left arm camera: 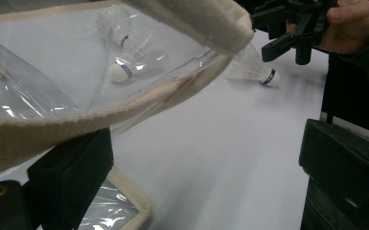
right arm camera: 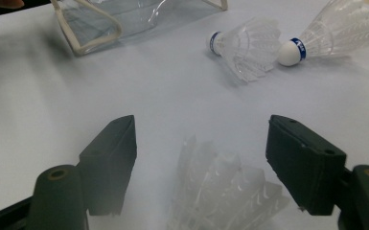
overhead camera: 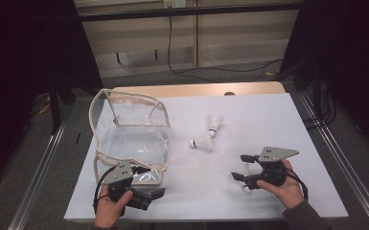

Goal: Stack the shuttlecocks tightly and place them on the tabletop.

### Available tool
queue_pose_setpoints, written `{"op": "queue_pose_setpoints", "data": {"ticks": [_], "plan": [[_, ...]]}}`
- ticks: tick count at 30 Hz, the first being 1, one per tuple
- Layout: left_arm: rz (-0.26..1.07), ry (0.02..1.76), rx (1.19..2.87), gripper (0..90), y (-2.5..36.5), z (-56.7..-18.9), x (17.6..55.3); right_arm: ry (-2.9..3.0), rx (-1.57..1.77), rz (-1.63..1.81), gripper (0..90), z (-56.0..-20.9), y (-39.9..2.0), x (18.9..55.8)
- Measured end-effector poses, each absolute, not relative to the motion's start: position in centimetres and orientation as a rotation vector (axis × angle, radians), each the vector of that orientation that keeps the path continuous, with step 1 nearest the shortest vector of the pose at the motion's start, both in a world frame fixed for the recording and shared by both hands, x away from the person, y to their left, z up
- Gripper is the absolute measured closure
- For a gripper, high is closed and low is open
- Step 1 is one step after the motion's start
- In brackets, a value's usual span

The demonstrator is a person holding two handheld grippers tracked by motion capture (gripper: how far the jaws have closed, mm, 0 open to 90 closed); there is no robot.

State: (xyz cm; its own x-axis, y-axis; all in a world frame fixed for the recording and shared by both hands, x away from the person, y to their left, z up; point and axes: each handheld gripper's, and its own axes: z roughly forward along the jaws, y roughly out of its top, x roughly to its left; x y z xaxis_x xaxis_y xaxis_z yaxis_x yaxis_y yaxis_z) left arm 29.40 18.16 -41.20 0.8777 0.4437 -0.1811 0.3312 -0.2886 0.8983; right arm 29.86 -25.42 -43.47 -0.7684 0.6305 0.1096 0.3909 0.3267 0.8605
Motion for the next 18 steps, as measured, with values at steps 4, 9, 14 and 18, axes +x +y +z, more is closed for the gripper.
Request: {"op": "queue_pose_setpoints", "data": {"ticks": [4,9,14,18], "plan": [[0.123,0.573,1.900,4.8,18.2,-41.2,29.4,2.355,0.918,1.401,29.6,-43.6,-25.8,29.7],[0.124,0.573,1.904,4.8,18.2,-41.2,29.4,2.349,0.930,1.393,35.4,-43.6,-26.7,29.5],[0.126,0.572,1.905,4.9,18.2,-41.2,29.4,2.336,0.935,1.382,44.6,-43.6,-27.5,29.2],[0.128,0.570,1.904,4.9,18.2,-41.2,29.5,2.343,0.938,1.368,55.1,-43.5,-28.0,29.0]]}}
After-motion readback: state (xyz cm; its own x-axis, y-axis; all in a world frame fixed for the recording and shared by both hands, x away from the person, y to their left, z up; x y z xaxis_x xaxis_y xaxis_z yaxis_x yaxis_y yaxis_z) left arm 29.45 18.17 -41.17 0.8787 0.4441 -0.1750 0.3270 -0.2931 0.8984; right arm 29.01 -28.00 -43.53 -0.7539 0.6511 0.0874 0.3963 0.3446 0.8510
